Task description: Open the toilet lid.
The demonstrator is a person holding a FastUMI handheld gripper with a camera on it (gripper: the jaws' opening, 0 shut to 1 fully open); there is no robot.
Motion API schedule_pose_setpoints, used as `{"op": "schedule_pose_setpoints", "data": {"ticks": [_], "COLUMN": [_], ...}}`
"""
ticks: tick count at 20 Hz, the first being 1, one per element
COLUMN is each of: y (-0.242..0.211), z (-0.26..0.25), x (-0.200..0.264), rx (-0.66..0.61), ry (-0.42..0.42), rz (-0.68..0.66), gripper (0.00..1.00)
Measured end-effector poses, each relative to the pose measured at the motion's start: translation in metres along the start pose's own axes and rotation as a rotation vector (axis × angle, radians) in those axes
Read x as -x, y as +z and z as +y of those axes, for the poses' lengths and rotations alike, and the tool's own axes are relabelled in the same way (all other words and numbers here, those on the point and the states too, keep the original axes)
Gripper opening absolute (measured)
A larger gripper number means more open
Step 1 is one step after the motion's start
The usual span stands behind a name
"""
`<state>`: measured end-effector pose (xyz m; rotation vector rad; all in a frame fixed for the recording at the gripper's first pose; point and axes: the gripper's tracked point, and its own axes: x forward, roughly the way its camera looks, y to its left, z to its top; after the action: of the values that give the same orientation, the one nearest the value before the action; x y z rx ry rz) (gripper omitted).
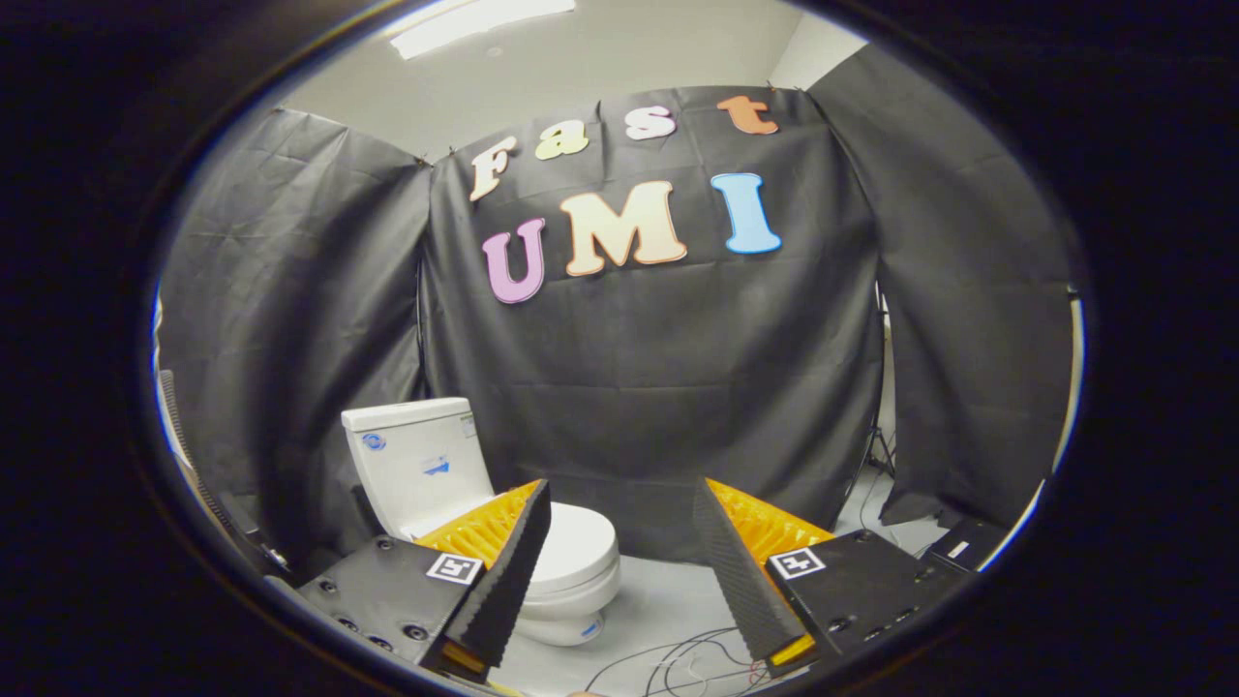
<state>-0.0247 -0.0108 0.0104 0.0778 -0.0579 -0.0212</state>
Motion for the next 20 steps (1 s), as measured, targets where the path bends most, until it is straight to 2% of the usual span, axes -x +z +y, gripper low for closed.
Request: {"op": "schedule_pose_setpoints", "data": {"ticks": [4, 7, 11, 16, 20], "y": [0.003, 0.004, 0.031, 0.051, 0.051], "z": [-0.006, -0.004, 0.009, 0.026, 0.06], "x": [0.0, -0.011, -0.035, -0.064, -0.086], "rx": [0.046, 0.032, 0.031, -0.016, -0.082], "ry": [-0.048, -0.083, -0.111, -0.189, -0.202], "rz": [-0.01, -0.016, -0.098, -0.199, -0.26], "gripper": [0.92, 0.92, 0.92, 0.92, 0.92]}}
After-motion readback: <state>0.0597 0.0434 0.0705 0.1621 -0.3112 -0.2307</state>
